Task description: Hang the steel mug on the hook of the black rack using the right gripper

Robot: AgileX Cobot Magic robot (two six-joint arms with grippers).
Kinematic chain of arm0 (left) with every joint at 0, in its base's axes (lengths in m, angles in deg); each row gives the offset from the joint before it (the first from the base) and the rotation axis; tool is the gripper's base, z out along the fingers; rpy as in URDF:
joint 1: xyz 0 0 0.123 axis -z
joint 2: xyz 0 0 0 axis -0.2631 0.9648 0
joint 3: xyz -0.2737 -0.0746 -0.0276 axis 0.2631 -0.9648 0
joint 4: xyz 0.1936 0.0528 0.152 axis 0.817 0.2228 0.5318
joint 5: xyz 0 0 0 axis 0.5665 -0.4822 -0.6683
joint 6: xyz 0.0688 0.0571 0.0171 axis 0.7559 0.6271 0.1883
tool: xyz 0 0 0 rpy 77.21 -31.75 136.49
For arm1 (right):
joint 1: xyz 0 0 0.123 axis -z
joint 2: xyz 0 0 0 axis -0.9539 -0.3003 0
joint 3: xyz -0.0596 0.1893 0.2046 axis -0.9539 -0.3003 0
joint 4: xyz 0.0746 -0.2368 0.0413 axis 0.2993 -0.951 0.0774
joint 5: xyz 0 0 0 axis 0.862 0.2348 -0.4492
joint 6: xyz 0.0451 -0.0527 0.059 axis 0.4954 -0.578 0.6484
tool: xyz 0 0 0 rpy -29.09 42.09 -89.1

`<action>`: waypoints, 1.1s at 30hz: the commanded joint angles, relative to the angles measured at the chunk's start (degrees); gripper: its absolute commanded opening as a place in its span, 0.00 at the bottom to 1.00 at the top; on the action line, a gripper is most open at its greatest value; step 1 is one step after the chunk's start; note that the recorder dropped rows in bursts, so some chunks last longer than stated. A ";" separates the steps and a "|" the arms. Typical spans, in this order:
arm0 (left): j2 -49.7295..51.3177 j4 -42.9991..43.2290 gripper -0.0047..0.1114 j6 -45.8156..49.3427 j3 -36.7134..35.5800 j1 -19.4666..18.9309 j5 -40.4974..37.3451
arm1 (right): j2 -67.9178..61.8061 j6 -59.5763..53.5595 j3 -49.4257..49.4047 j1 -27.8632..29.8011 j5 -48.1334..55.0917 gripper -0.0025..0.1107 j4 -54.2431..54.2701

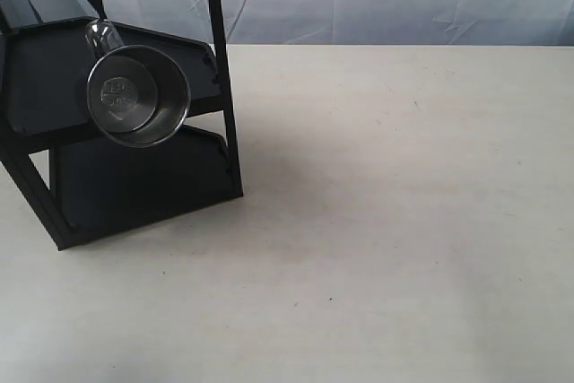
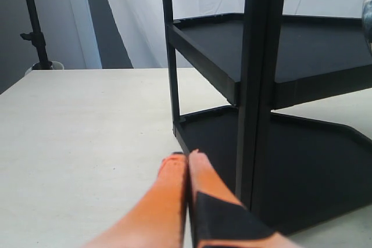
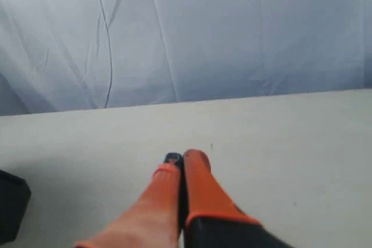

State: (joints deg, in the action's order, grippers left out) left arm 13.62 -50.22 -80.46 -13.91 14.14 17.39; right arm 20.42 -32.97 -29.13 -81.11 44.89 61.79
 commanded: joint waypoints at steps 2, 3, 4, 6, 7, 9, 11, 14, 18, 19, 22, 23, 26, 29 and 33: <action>-0.27 0.13 0.05 -0.02 0.12 0.07 0.37 | 4.23 -0.16 -0.20 0.57 -0.23 0.01 -5.41; -0.27 0.13 0.05 -0.02 0.12 0.07 0.37 | 4.35 -0.16 -0.20 0.57 -0.23 0.01 -6.54; -0.27 0.13 0.05 -0.02 0.12 0.07 0.37 | 4.35 0.56 -0.20 0.57 0.02 0.01 -8.56; -0.27 0.13 0.05 -0.02 0.12 0.07 0.37 | 4.35 7.83 -0.20 0.57 0.88 0.01 -16.87; -0.27 0.13 0.05 -0.02 0.12 0.07 0.37 | 4.35 13.83 -0.20 0.57 1.57 0.01 -21.60; -0.27 0.13 0.05 -0.02 0.12 0.07 0.37 | 4.35 25.10 -0.20 0.57 3.80 0.01 -31.79; -0.27 0.13 0.05 -0.02 0.12 0.07 0.37 | 4.35 30.11 -0.20 0.57 6.17 0.01 -35.67; -0.27 0.13 0.05 -0.02 0.12 0.07 0.37 | 4.39 30.23 -0.20 0.57 9.18 0.01 -35.61; -0.27 0.13 0.05 -0.02 0.12 0.07 0.37 | 6.91 29.54 -1.51 0.57 10.57 0.01 -34.58; -0.27 0.13 0.05 -0.02 0.12 0.07 0.37 | 7.70 29.54 -2.56 0.57 10.32 0.01 -34.58; -0.27 0.13 0.05 -0.02 0.12 0.07 0.37 | 10.43 29.54 -5.96 0.57 9.76 0.01 -34.28; -0.27 0.13 0.05 -0.02 0.12 0.07 0.37 | 11.38 29.54 -7.03 0.57 9.76 0.01 -34.30; -0.27 0.26 0.05 -0.02 0.12 0.07 0.37 | 15.34 29.54 -8.41 0.57 12.44 0.01 -32.98; -0.27 0.26 0.05 -0.02 0.12 0.07 0.37 | 16.12 29.54 -8.41 0.57 14.11 0.01 -32.98; -0.27 0.26 0.05 -0.02 0.12 0.07 0.37 | 16.12 29.65 -8.41 0.57 14.10 0.01 -32.98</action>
State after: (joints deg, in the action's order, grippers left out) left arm 13.62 -50.22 -80.46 -13.91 14.14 17.39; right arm 36.20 -3.50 -37.26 -80.86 59.15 28.84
